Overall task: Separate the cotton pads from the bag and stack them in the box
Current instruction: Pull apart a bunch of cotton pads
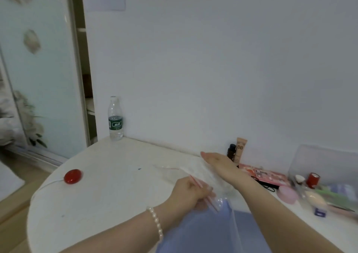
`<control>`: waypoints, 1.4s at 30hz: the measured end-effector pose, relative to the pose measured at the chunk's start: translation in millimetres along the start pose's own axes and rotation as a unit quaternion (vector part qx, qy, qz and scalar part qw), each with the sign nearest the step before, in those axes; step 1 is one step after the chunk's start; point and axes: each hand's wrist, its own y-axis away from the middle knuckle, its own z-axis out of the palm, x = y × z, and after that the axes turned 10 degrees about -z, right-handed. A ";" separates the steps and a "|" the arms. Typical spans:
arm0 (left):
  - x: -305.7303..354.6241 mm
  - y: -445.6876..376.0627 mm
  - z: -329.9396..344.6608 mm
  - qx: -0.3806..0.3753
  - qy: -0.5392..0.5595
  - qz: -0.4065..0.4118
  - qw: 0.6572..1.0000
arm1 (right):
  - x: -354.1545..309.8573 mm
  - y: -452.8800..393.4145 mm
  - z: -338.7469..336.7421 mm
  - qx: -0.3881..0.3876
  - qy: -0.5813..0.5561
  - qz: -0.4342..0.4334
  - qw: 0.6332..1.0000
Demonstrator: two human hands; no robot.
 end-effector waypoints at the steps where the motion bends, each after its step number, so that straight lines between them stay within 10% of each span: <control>1: -6.8 4.0 1.9 -0.001 0.047 -0.027 0.999 | -5.5 3.5 4.7 0.001 0.017 -0.024 1.000; 8: -30.3 6.7 -39.9 0.193 0.301 -0.105 0.928 | -24.2 36.3 30.3 -0.095 0.166 -0.095 0.977; 15: -32.1 25.2 -30.3 0.032 0.244 -0.164 0.955 | -30.2 61.3 43.8 -0.121 0.229 -0.108 0.960; 26: -18.6 29.6 7.2 0.040 0.169 -0.091 0.981 | -15.5 75.7 22.3 -0.073 0.243 -0.140 0.957; 37: -26.8 25.1 9.8 0.059 0.113 -0.006 0.992 | -10.7 70.6 10.8 -0.069 0.026 -0.038 0.997; 42: -23.3 19.7 14.7 0.106 0.097 0.022 0.989 | -25.3 72.1 24.1 0.023 0.402 -0.182 0.897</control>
